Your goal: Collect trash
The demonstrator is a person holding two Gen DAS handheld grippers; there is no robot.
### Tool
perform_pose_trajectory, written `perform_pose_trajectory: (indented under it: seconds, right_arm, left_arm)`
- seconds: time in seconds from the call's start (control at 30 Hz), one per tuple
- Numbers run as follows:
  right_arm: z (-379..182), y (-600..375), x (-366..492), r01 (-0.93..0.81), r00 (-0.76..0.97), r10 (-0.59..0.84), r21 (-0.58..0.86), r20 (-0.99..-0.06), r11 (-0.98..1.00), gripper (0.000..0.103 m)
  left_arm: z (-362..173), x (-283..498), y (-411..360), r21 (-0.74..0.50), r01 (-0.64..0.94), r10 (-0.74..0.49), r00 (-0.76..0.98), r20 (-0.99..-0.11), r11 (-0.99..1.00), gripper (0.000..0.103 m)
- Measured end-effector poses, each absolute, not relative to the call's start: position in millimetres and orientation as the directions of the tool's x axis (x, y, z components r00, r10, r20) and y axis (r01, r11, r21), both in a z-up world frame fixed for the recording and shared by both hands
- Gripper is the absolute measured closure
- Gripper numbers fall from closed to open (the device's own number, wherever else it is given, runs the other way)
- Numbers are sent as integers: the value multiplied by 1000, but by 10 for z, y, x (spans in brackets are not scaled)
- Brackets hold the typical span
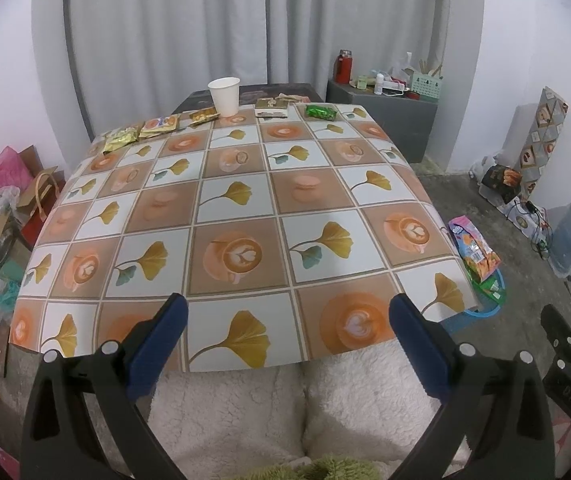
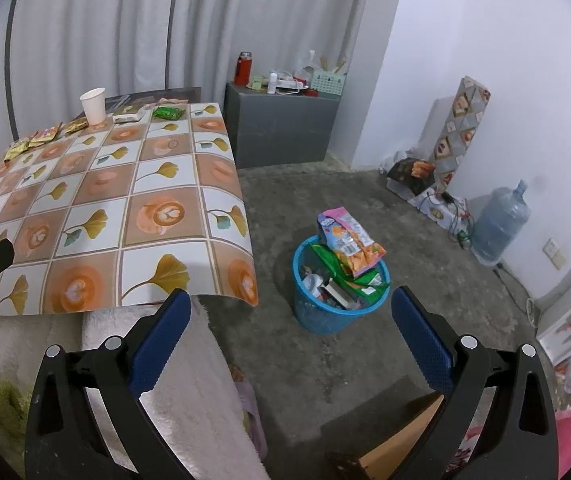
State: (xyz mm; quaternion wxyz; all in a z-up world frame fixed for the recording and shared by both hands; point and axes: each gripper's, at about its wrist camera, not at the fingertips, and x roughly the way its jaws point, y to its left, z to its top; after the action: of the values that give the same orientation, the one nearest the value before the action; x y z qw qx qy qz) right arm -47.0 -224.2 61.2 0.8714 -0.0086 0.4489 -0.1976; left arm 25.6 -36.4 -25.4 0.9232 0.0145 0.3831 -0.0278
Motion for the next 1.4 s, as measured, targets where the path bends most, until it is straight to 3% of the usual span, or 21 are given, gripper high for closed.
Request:
perform_pose_trajectory:
  seconds: [1.4]
  right_arm:
    - [612,-2281,-463,341,518,-351,-188,-780,921,7]
  left_arm:
    - [-235,248,-395,11,75,-45,705,-708,997,4]
